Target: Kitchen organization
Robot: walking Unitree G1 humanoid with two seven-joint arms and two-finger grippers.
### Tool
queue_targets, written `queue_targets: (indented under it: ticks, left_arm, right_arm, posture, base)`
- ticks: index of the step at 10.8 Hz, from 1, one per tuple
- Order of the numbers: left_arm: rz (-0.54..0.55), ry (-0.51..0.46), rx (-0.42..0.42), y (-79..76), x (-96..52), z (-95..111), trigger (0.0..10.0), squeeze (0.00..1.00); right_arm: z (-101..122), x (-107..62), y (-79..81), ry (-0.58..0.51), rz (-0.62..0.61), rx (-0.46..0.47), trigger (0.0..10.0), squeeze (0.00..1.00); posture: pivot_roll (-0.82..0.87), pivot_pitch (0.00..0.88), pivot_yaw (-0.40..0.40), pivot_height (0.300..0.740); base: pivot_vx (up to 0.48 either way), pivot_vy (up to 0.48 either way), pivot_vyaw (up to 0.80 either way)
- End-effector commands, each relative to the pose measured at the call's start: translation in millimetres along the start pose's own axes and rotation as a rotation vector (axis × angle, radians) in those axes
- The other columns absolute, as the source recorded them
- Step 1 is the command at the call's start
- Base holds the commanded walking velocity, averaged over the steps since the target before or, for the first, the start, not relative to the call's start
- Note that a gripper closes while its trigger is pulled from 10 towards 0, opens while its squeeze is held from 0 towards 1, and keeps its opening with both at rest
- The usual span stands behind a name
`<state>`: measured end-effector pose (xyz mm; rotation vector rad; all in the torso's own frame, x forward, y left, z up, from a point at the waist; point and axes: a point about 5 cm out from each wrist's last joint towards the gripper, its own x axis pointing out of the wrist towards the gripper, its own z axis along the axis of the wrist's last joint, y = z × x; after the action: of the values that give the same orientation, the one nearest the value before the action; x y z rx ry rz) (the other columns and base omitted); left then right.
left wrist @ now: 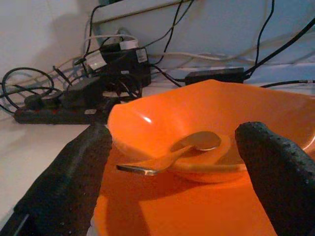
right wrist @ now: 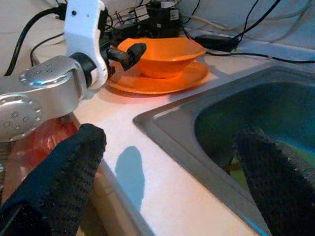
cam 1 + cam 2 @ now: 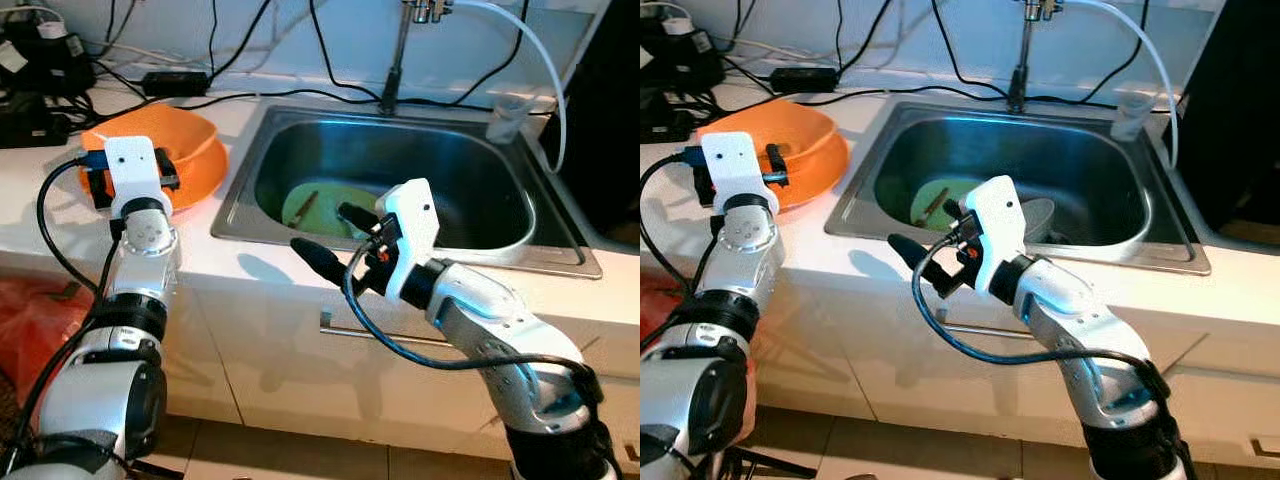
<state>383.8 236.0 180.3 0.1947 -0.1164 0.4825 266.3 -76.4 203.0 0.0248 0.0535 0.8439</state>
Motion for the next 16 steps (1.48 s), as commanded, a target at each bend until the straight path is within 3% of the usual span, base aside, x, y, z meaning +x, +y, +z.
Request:
queue_targets:
  ticks: [1,6,12,15,16]
  left_arm:
    - [0.003,-0.012,-0.014,-0.8,3.0,6,10.0,0.00]
    - [-0.055,-0.010,-0.041,-12.4,-0.5,3,10.0,0.00]
    - [-0.123,-0.060,-0.058,-33.7,-0.9,20,10.0,0.00]
    - [-0.115,-0.054,-0.041,-30.2,-1.3,16,10.0,0.00]
    - [-0.110,-0.050,-0.044,-27.7,-0.4,15,6.1,0.00]
  right_arm:
    - [3,-4.6,-1.9,-0.004,-0.015,0.005,10.0,0.00]
    - [0,-11.4,-1.8,0.030,-0.037,0.015,10.0,0.00]
    - [-2,-8.8,-1.5,0.034,-0.048,0.020,10.0,0.00]
    - [-3,-9.2,-1.9,0.038,-0.048,0.021,10.0,0.00]
    - [-3,-9.1,-2.2,0.037,-0.049,0.021,10.0,0.00]
  posture:
    - [-0.02,0.029,-0.016,0.740]
    - [-0.04,0.051,-0.038,0.740]
    - [-0.04,0.042,-0.021,0.740]
    - [-0.04,0.041,-0.024,0.740]
    - [-0.04,0.040,-0.023,0.740]
  base:
    - [0.000,0.000,0.00]
    - [0.000,0.000,0.00]
    - [0.000,0.000,0.00]
    - [0.000,0.000,0.00]
    - [0.000,0.000,0.00]
